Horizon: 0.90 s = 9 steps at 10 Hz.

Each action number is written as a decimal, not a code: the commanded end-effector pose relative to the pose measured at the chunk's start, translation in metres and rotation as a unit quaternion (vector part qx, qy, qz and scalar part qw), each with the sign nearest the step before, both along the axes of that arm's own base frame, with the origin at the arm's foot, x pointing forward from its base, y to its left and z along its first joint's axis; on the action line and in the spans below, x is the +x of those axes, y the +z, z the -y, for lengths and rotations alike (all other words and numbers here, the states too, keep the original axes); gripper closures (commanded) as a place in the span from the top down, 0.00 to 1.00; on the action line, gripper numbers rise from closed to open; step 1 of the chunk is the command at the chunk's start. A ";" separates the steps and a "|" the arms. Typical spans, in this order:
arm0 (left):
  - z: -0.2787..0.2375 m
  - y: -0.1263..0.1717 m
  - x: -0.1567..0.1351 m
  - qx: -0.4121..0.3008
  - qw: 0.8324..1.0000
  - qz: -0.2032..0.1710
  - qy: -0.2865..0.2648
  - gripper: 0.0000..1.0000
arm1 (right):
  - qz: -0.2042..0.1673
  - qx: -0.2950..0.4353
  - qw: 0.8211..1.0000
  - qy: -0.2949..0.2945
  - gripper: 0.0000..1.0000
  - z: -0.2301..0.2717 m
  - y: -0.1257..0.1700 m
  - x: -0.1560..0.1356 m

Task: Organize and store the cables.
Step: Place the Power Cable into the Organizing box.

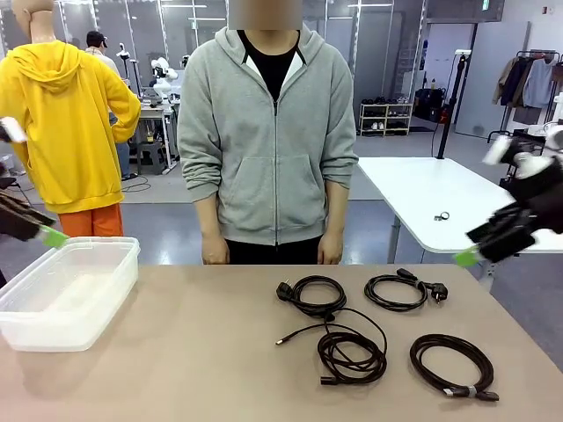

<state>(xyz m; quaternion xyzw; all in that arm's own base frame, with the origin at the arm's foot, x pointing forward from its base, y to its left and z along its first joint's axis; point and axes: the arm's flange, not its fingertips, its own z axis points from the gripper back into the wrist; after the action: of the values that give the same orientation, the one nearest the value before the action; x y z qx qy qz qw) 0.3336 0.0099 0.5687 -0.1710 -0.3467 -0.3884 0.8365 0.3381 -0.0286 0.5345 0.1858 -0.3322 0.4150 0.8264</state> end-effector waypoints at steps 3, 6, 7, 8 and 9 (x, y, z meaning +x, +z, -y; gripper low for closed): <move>-0.095 -0.012 -0.058 -0.071 0.991 0.020 0.112 1.00 | 0.004 0.097 0.995 -0.031 1.00 0.068 -0.025 -0.060; -0.126 -0.008 -0.075 -0.079 0.982 0.018 0.172 1.00 | 0.004 0.115 0.990 -0.078 1.00 0.096 -0.028 -0.078; -0.123 -0.011 -0.065 -0.086 0.980 0.009 0.180 1.00 | -0.003 0.117 0.990 -0.084 1.00 0.094 -0.033 -0.072; -0.143 0.002 -0.068 -0.080 0.982 0.029 0.168 1.00 | -0.004 0.107 0.991 -0.078 1.00 0.116 0.000 -0.057; -0.143 0.002 -0.068 -0.080 0.982 0.029 0.168 1.00 | -0.004 0.107 0.991 -0.078 1.00 0.116 0.000 -0.057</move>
<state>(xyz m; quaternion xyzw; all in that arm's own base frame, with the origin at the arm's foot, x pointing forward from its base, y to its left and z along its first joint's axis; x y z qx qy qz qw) 0.2659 0.1544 0.5694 -0.1641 -0.4216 -0.2107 0.8666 0.2811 -0.1481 0.5330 0.2480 -0.3842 0.2970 0.8383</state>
